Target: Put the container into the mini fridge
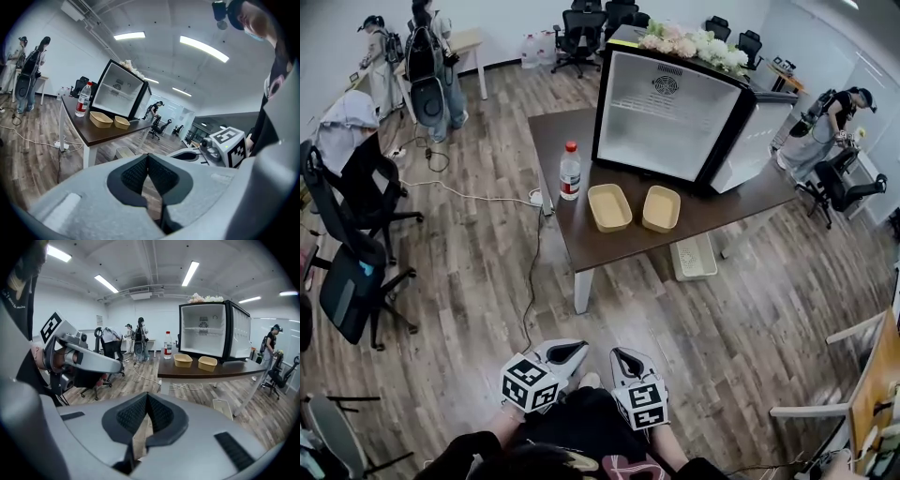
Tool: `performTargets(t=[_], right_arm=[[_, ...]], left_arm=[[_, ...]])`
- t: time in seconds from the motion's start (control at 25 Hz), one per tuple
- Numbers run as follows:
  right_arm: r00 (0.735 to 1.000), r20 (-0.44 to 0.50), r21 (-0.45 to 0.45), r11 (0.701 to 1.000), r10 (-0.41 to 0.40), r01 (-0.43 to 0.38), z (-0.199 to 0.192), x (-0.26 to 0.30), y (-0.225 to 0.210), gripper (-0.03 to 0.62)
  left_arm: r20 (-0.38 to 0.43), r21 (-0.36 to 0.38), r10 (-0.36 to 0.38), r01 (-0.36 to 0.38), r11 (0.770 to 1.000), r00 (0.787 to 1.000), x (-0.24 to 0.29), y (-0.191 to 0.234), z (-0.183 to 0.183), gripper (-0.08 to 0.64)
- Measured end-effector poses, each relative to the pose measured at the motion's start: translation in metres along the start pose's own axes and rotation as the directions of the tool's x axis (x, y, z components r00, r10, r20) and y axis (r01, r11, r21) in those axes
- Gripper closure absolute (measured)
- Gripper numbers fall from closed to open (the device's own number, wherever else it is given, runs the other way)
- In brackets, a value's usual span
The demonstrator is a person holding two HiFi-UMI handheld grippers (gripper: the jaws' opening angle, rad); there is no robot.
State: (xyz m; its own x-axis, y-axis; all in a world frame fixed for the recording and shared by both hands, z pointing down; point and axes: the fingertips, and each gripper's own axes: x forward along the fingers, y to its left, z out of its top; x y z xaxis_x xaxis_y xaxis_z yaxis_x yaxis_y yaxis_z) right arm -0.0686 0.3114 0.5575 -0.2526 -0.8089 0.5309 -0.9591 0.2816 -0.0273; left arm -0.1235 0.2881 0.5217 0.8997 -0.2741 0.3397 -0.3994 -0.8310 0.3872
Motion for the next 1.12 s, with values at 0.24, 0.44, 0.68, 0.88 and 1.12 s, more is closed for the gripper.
performTargets(t=[0.24,0.44,0.68,0.88,1.12], right_arm=[[0.999,-0.003,-0.013,0.999,0.034,-0.034,-0.009,-0.004,-0.023,0.584],[0.999,-0.001,-0.016,0.998,0.053,-0.053,-0.012,-0.004,-0.032,0.584],[0.999,-0.005,-0.010,0.998,0.054,-0.055,-0.011,-0.001,-0.041,0.584],[0.999,-0.007,0.007,0.999,0.040,-0.040,-0.007,0.006,-0.055,0.584],[1.000,-0.009,0.024,1.000,0.009,-0.008,0.006,0.031,-0.081,0.584]], left_arm=[[0.009,-0.008,0.022,-0.022,1.000,1.000,0.027,-0.011,0.004,0.552],[0.019,-0.042,0.040,-0.039,0.998,0.999,0.036,-0.011,0.004,0.552],[0.029,-0.055,0.063,-0.062,0.997,0.998,0.043,-0.003,0.009,0.552],[0.040,-0.032,0.082,-0.081,0.996,0.996,0.055,0.010,0.017,0.552],[0.033,-0.022,0.062,-0.062,0.998,0.998,0.080,0.035,0.033,0.552]])
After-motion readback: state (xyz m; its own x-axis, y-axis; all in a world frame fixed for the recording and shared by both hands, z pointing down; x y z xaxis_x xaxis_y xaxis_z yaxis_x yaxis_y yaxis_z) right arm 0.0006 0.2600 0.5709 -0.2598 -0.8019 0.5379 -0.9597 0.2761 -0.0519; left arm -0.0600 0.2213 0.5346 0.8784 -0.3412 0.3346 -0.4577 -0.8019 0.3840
